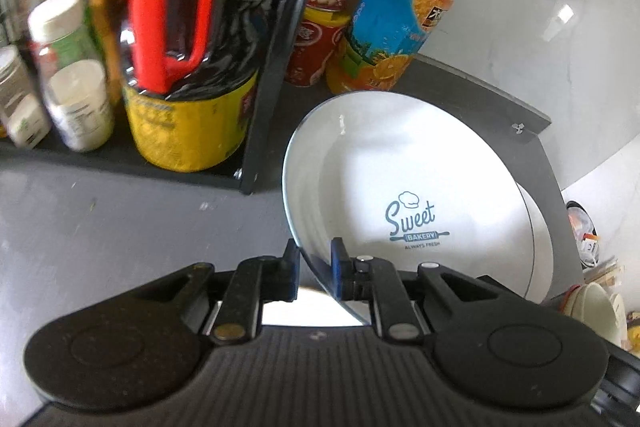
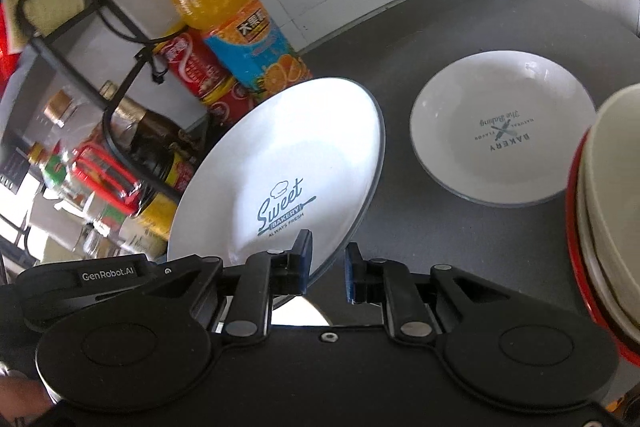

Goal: Organize plates and bowls
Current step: 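Carry the 'Sweet' plate with both grippers and lower it onto the flower-pattern plate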

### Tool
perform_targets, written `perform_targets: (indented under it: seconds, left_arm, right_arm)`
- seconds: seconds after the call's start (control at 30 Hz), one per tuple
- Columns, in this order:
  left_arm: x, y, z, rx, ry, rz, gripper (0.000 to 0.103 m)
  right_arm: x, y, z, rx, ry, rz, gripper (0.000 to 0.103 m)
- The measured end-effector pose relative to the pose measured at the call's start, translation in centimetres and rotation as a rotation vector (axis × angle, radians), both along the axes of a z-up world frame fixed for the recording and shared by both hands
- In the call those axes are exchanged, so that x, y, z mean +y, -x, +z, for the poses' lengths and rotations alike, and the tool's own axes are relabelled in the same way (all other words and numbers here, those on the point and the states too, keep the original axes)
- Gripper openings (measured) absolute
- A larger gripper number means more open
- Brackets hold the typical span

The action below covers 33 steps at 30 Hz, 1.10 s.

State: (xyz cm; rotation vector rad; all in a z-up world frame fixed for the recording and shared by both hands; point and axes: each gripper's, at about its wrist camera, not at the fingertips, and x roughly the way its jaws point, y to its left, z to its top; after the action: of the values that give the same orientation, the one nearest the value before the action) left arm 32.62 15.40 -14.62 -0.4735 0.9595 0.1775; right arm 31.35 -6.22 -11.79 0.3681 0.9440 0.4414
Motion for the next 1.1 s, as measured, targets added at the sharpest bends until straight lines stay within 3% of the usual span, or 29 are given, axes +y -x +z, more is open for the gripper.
perform_targets:
  seconds: [0.47, 1.1]
  left_arm:
    - [-1.9, 6.8, 0.9, 0.002, -0.016, 0.032, 0.014]
    - [-2.9, 15.2, -0.8, 0.062, 0.012, 0.087, 0.014]
  right_arm:
    - [-0.9, 5.2, 0.6, 0.006, 0.018, 0.071, 0.016]
    - [-1.9, 11.0, -0.3, 0.057, 0.056, 0.126, 0.016]
